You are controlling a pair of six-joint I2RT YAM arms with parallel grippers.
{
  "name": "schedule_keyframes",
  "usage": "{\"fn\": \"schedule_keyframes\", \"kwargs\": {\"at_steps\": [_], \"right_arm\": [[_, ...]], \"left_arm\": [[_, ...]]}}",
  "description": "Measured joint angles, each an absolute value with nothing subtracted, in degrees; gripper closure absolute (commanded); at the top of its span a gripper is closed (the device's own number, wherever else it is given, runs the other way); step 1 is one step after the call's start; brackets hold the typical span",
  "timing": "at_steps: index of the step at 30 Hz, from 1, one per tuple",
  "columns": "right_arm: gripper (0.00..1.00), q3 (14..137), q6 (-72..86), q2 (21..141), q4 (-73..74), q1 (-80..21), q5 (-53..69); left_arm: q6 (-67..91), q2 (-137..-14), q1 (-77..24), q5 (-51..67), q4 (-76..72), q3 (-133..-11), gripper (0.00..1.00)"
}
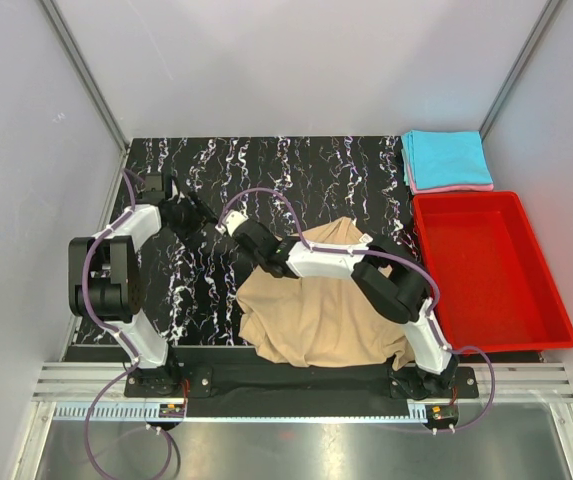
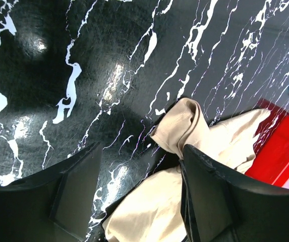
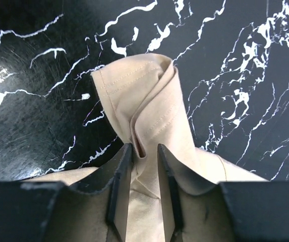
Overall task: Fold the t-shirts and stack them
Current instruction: Flatten the tshirt out
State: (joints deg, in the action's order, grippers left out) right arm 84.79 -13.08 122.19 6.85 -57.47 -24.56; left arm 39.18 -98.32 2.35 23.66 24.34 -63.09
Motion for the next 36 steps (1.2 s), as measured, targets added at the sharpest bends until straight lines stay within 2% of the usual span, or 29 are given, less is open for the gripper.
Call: {"fn": "schedule_keyframes", "kwargs": {"at_steps": [3,12,25,29,36], "right_arm": [[0.65,84.8,-12.3,121.8,6.8,-57.5,-24.6],[0.55,84.8,-10.3,121.8,6.9,-57.5,-26.6],[0.65,84.8,-7.0,121.4,7.2,-57.5,-27.0],[0.59,84.8,-6.2,121.4,7.2,-57.5,-26.9],[0.58,86.0,-5.1,121.4,7.7,-57.5,-26.9]], "left_arm": [[39.6,-98.3,2.3,23.9,23.3,-62.3,0.30],[39.6,-98.3,2.3,25.0,21.8,-61.5,0.30],[40.2,-98.3,2.3,27.2,19.9,-60.9,0.31],[40.2,-98.3,2.3,27.3,19.8,-60.9,0.31],[40.2,-98.3,2.3,27.6,19.7,-60.9,0.32]]}}
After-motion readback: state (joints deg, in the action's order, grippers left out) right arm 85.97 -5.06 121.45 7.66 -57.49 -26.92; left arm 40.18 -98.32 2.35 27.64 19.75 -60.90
